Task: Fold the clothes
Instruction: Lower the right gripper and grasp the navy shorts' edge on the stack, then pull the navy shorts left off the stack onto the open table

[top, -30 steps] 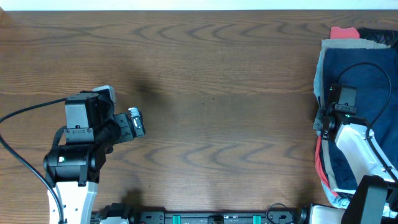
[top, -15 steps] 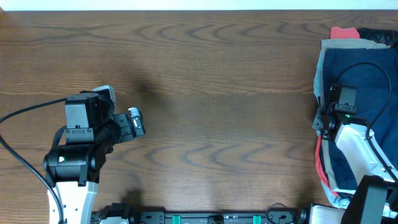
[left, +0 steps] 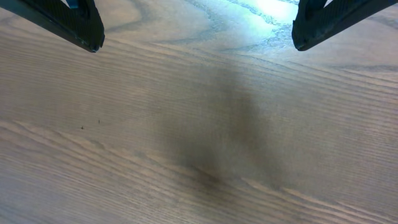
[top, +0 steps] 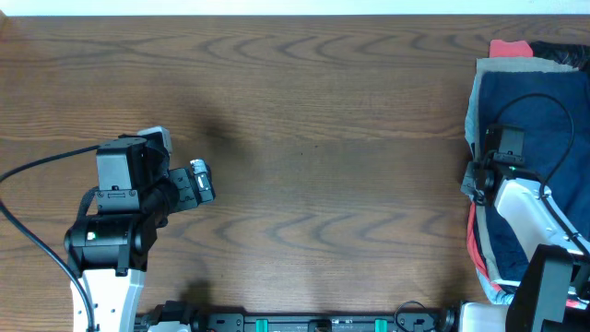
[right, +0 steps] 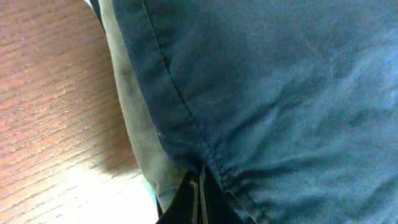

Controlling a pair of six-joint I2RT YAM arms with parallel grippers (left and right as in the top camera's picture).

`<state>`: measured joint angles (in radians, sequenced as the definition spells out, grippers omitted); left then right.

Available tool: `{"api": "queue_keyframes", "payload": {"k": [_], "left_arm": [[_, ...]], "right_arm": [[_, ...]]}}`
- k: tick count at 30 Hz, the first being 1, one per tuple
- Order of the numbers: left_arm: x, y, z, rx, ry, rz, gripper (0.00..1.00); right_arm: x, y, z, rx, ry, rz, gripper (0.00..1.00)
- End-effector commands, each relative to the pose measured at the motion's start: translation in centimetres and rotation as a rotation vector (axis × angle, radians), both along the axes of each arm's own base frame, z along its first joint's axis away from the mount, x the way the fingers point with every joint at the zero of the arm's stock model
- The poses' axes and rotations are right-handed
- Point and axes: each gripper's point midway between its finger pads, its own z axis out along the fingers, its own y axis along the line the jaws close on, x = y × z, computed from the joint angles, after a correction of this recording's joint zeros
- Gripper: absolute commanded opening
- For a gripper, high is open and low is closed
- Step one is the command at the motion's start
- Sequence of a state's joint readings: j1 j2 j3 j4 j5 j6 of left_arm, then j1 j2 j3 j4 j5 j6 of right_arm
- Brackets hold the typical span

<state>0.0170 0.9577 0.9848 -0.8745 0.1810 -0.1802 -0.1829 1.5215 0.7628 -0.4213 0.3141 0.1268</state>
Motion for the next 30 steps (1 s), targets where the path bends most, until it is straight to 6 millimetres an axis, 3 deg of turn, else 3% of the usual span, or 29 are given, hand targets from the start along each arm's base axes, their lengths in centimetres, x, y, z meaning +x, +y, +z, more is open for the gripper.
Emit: {"api": "queue_keyframes", "payload": {"k": [1, 7, 12, 16, 20, 23, 30], "left_arm": [[0.3, 0.0, 0.9, -0.006, -0.022, 0.001, 0.98], [0.3, 0.0, 0.9, -0.006, -0.022, 0.001, 0.98], [0.3, 0.0, 0.9, -0.006, -0.022, 0.001, 0.98], [0.3, 0.0, 0.9, -0.006, -0.022, 0.001, 0.98], [0.3, 0.0, 0.9, -0.006, -0.022, 0.001, 0.98], [0.3, 0.0, 0.9, -0.006, -0.023, 0.001, 0.98], [0.4, 0.0, 1.0, -0.006, -0.026, 0.001, 0.98]], "right_arm": [[1.8, -1.0, 3.1, -0.019, -0.095, -0.026, 0.01], [3.7, -0.3, 8.0, 0.025, -0.193, 0.007, 0.01], [5.7, 4.0, 10.8, 0.219, -0.28, 0.198, 0.01], [6.6, 8.5, 12.4, 0.406, -0.35, 0.386, 0.01], [6.1, 16.5, 16.4, 0.774, -0.477, 0.702, 0.01], [5.3, 19.9, 18.5, 0.903, -0.523, 0.841, 0.01], [4.7, 23.9, 17.5, 0.875, -0.449, 0.908, 0.01]]}}
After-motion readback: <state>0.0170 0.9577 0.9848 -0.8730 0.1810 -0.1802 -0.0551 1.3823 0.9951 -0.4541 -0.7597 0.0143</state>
